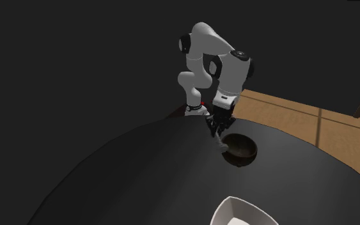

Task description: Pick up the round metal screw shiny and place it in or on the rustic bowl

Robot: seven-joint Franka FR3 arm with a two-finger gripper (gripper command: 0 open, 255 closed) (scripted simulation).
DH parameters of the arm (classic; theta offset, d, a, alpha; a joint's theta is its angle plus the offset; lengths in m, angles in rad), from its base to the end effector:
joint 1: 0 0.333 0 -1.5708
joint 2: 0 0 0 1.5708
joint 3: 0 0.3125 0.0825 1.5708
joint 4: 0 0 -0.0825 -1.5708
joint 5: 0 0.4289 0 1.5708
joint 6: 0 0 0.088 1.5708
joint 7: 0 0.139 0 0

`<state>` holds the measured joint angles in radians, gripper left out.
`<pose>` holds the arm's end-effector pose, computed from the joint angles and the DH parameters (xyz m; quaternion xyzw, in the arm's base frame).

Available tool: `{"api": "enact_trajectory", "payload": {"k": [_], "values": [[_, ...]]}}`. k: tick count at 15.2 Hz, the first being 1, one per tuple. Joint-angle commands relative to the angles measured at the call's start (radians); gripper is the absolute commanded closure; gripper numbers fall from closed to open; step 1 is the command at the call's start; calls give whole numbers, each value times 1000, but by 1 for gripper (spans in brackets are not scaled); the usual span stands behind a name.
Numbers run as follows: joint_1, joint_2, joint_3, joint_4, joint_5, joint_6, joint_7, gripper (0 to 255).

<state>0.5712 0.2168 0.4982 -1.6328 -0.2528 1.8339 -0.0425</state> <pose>0.3618 0.5613 0.4584 0.8327 0.5491 0.0402 0.0585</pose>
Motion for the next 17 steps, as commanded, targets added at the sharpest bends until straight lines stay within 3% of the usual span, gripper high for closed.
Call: {"api": "enact_trajectory", "payload": {"k": [1,9,17], "values": [[23,-13,16,-13,3,-5,40,255],[134,-36,91,-37,5,-35,224,255],[132,-21,86,-127,-11,65,245,255]]}}
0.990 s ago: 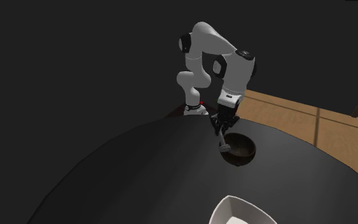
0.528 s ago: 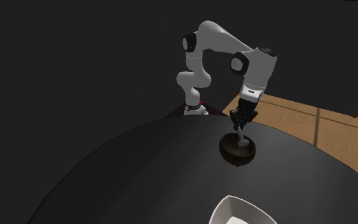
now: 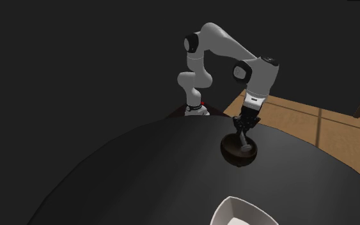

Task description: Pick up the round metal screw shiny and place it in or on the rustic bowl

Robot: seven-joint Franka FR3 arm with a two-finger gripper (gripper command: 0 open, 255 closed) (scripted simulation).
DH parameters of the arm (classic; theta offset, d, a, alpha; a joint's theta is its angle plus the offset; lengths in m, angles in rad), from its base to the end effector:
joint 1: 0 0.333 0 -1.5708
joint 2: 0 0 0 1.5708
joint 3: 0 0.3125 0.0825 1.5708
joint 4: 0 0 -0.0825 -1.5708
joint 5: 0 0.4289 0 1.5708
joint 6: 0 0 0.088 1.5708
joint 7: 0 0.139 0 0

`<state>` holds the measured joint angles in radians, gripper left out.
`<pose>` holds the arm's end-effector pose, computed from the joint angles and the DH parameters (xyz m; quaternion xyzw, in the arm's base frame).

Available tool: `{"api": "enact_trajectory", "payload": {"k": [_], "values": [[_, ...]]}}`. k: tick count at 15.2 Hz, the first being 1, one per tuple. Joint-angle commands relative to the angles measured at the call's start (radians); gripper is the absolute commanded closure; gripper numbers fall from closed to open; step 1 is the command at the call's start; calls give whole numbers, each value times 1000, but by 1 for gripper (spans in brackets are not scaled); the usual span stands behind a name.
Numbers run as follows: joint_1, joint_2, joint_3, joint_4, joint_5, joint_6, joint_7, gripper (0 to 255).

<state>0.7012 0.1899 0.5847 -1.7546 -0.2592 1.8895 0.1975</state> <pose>0.2220 0.6103 0.4210 0.8329 0.5489 0.0401 0.0586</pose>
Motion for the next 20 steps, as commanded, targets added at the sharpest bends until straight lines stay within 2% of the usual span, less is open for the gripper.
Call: {"api": "enact_trajectory", "payload": {"k": [1,7,15,16,20], "values": [[2,9,-1,-15,-7,22,8,255],[4,30,-6,-66,-26,88,28,255],[4,30,-6,-66,-26,88,28,255],[4,30,-6,-66,-26,88,28,0],[4,30,-6,-66,-26,88,28,0]]}}
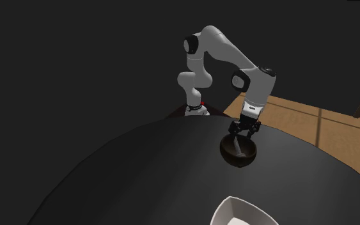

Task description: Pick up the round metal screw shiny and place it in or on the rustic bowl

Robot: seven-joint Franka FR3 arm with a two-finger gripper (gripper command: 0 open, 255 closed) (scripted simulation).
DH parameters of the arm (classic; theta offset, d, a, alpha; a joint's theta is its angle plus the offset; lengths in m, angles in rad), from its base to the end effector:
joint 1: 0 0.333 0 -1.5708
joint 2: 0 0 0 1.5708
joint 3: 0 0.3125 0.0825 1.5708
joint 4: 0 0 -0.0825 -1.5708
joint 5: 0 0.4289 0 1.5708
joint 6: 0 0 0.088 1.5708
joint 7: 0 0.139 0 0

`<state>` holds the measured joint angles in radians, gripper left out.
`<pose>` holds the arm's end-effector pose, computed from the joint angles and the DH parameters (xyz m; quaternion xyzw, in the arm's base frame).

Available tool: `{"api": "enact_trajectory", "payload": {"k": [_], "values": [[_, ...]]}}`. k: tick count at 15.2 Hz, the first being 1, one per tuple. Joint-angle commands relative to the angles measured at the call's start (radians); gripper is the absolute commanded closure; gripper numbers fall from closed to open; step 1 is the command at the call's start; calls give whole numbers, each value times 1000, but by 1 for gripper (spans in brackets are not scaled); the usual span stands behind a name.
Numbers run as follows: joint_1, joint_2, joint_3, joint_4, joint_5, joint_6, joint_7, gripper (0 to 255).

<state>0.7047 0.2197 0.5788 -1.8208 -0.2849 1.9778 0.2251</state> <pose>0.2207 0.6100 0.3777 0.8329 0.5488 0.0403 0.0584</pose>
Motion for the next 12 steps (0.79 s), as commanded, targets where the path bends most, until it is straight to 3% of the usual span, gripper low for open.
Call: {"api": "enact_trajectory", "payload": {"k": [1,5,12], "values": [[0,0,0,0,0,0,0,0],[6,-29,12,93,27,-115,-18,0],[6,-29,12,93,27,-115,-18,0]]}}
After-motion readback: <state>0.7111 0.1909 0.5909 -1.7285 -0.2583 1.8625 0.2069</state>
